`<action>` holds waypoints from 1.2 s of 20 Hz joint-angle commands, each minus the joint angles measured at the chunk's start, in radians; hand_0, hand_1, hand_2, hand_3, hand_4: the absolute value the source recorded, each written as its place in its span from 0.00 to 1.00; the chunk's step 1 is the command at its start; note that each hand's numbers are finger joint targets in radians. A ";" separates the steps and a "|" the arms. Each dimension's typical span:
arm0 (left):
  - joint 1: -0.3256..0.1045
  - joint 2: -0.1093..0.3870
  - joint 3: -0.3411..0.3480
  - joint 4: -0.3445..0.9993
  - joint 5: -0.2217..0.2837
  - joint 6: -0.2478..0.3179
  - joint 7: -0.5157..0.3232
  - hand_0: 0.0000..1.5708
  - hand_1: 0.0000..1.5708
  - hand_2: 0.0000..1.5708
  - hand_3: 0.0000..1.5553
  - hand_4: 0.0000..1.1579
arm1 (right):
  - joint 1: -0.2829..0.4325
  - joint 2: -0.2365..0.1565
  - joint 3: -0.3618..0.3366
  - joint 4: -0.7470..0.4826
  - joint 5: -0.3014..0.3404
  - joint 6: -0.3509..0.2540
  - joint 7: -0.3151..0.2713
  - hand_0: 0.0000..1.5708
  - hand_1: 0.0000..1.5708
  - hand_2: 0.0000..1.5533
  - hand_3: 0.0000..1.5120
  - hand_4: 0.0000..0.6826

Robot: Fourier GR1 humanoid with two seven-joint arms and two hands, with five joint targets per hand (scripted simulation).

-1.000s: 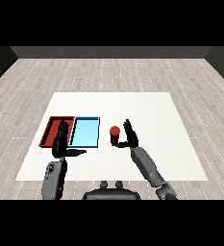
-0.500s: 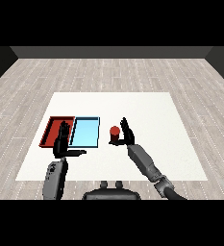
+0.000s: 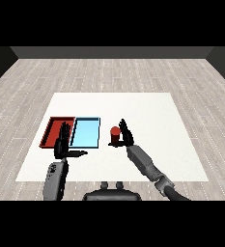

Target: Pick the red can and put it in the red box

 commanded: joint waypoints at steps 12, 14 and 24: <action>0.019 0.029 0.036 -0.023 0.042 -0.035 -0.012 0.00 0.00 0.00 0.00 0.00 | -0.131 0.000 0.122 0.105 -0.167 -0.013 -0.028 0.00 0.00 0.00 0.00 0.00; -0.020 0.016 0.022 0.038 0.014 -0.018 -0.023 0.00 0.00 0.00 0.00 0.00 | -0.067 0.000 0.238 0.017 -0.227 -0.117 -0.028 0.00 0.00 0.00 0.00 0.00; -0.028 0.022 0.025 -0.019 0.009 0.010 0.051 0.00 0.00 0.00 0.00 0.00 | -0.138 0.000 0.160 0.100 -0.165 -0.268 0.135 1.00 1.00 0.97 0.96 0.86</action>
